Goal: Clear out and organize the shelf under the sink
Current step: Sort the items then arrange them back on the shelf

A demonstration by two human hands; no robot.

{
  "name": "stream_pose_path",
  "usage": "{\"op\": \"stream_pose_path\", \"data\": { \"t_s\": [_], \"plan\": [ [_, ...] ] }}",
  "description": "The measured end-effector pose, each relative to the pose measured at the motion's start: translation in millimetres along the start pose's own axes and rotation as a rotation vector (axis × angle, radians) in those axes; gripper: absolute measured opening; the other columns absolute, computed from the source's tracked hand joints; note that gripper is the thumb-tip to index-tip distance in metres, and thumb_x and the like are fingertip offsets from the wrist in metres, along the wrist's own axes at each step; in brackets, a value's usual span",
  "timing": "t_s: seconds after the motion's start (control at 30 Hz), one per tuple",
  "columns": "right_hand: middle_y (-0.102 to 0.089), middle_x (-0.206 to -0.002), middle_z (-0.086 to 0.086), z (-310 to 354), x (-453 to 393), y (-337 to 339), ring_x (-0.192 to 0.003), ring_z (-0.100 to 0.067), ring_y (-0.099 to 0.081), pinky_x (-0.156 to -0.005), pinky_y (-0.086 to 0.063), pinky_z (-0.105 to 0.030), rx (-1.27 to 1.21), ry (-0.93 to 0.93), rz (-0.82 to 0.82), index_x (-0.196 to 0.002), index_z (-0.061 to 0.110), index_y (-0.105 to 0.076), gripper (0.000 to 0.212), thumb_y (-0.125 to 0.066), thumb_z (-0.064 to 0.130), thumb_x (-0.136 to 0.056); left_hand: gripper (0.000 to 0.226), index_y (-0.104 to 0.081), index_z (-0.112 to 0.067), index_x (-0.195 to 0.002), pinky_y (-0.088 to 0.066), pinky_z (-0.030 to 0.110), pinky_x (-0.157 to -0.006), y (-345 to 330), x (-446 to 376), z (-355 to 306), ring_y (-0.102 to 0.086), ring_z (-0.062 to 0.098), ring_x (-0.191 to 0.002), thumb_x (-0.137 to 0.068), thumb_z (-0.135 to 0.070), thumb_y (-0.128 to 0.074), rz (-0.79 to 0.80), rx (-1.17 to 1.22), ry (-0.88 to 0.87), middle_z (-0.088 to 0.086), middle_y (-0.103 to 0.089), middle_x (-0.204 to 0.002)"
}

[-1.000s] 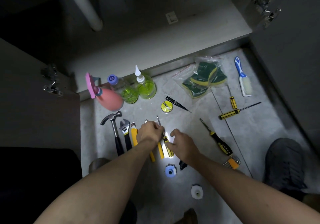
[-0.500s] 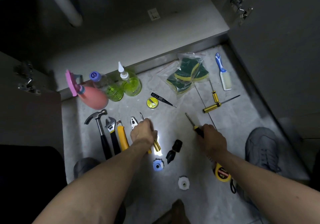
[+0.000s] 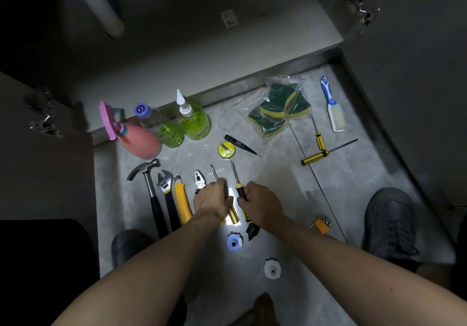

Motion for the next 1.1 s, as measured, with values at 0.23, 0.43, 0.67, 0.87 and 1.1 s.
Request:
{"op": "stream_pose_path", "data": {
  "t_s": [0.23,0.43,0.67,0.87,1.1],
  "plan": [
    [-0.057,-0.074,0.003,8,-15,-17,-0.073,-0.022,-0.058,-0.067,-0.047,-0.034,-0.012,-0.007,0.009,-0.08,0.019,-0.051,0.024,-0.066,0.037,-0.088,0.027,-0.049,-0.021,-0.115,-0.05,0.039,-0.081,5,-3,2,-0.063,0.032,-0.104,-0.092,-0.027,-0.061,-0.023,0.016,0.023,0.008,-0.066,-0.111],
    [-0.067,-0.085,-0.005,5,-19,-15,-0.082,-0.028,-0.063,-0.07,-0.049,-0.034,0.012,-0.03,-0.035,-0.086,0.013,-0.06,0.027,-0.068,0.039,-0.089,0.029,-0.046,-0.015,-0.113,-0.048,0.039,-0.075,4,-2,2,-0.063,0.036,-0.102,-0.093,-0.028,-0.062,-0.035,0.034,0.067,0.012,-0.066,-0.108],
    [-0.07,-0.089,-0.006,2,-17,-12,-0.083,-0.026,-0.065,-0.068,-0.045,-0.031,0.014,-0.029,-0.05,-0.093,0.012,-0.065,0.03,-0.07,0.042,-0.089,0.025,-0.053,-0.013,-0.112,-0.051,0.039,-0.078,2,-4,5,-0.063,0.036,-0.104,-0.093,-0.026,-0.062,-0.037,0.049,0.088,0.013,-0.067,-0.108],
    [-0.068,-0.085,-0.004,3,-16,-12,-0.078,-0.023,-0.063,-0.066,-0.046,-0.031,-0.001,-0.037,-0.038,-0.091,0.014,-0.063,0.031,-0.072,0.043,-0.088,0.024,-0.055,-0.013,-0.11,-0.051,0.04,-0.081,1,-2,10,-0.062,0.035,-0.106,-0.092,-0.028,-0.064,-0.036,0.078,0.121,0.012,-0.067,-0.11],
    [-0.061,-0.072,0.007,-1,-16,-4,-0.065,-0.015,-0.055,-0.056,-0.038,-0.027,-0.052,-0.045,-0.058,-0.084,0.017,-0.06,0.032,-0.069,0.047,-0.089,0.033,-0.051,-0.016,-0.113,-0.053,0.041,-0.081,0,-1,14,-0.062,0.034,-0.104,-0.091,-0.038,-0.064,-0.047,0.128,0.12,0.011,-0.067,-0.109]
  ]
}}
Point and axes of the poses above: each hand's wrist, its own x-axis away from the middle knuckle, its own y-axis out of the back of the hand, z = x × y, the point moved 7 cm from there along -x, towards the middle knuckle
